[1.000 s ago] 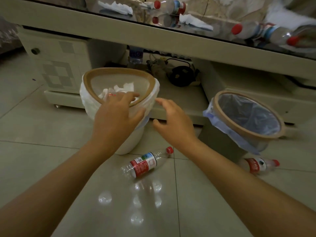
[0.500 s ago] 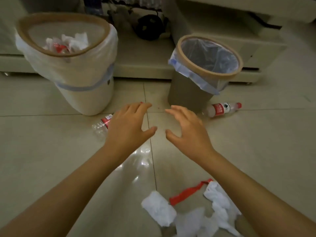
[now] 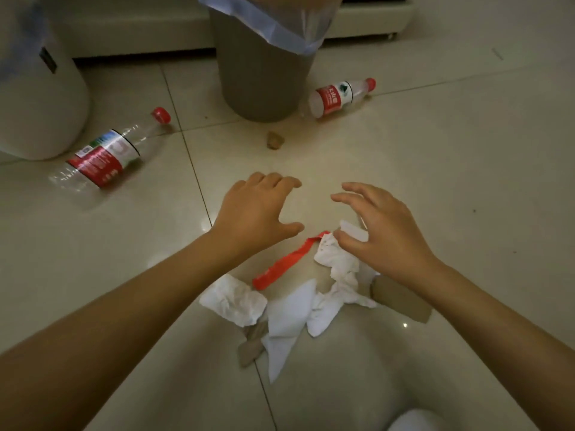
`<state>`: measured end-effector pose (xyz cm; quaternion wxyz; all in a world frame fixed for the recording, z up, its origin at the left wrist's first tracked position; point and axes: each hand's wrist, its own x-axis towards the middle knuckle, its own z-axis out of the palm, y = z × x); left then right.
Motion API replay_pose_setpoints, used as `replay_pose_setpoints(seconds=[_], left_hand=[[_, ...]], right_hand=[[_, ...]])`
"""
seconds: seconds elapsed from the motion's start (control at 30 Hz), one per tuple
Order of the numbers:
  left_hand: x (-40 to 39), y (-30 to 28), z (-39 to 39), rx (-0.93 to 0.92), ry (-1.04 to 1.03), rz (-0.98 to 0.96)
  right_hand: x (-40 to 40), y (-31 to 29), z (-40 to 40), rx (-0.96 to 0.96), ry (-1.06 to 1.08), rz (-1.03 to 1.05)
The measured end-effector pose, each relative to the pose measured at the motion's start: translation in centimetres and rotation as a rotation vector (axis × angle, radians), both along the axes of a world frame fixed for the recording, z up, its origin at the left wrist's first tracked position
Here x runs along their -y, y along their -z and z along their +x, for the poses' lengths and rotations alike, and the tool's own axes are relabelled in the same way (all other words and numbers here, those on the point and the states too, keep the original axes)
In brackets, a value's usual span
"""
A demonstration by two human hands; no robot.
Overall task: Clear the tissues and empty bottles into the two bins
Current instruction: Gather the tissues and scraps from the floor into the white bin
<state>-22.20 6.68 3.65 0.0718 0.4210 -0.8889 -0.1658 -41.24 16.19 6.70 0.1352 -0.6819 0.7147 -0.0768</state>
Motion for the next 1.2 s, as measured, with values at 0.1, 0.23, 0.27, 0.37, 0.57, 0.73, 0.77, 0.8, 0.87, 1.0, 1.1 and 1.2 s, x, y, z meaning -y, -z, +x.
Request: replay_pose_setpoints(seconds=[0.1,0.23,0.27,0.37,0.57,0.73,0.77,0.8,0.87,1.0,1.1,1.2], left_hand=[[-0.7,1.6,-1.3,0.018,0.045,0.049],[-1.2,3.4,-3.4,0.052,0.108,0.058],[-1.2,3.8,-4.0,0.051,0.116,0.063],[-1.8,5.0,-5.9,0.068,0.15,0.114],[-3.6,8.2,-9.2,0.135,0.166,0.221],[-3.0,10.1,-11.4,0.112,0.219,0.255],[-2.9,10.1,-11.8,0.118,0.265,0.225],[-2.8,10.1,-12.1,0.131,0.31,0.185],[-2.6,10.0,-12.8,0.17,0.391,0.096],[-2.5,10.0,-12.9,0.032,0.497,-0.136],[-1.4,9.9,-11.5,-0.147,0.406,-0.129],[0.4,8.8,-9.7,-0.211,0.313,-0.039]], right_hand=[[-1.3,1.4,-1.1,0.023,0.035,0.031],[-2.6,3.5,-2.4,0.031,0.076,0.073],[-2.8,3.9,-2.7,0.033,0.093,0.083],[-3.7,4.9,-3.6,0.03,0.147,0.111],[-5.7,6.8,-6.4,-0.001,0.215,0.165],[-6.8,8.1,-7.6,0.026,0.298,0.204],[-6.8,8.3,-7.8,0.026,0.307,0.218],[-6.9,8.5,-7.9,0.027,0.313,0.223],[-7.0,8.6,-8.2,0.043,0.315,0.212],[-7.2,8.8,-8.8,0.047,0.332,0.175],[-7.2,9.2,-9.5,0.074,0.373,0.12],[-6.8,9.4,-9.9,0.136,0.414,0.074]])
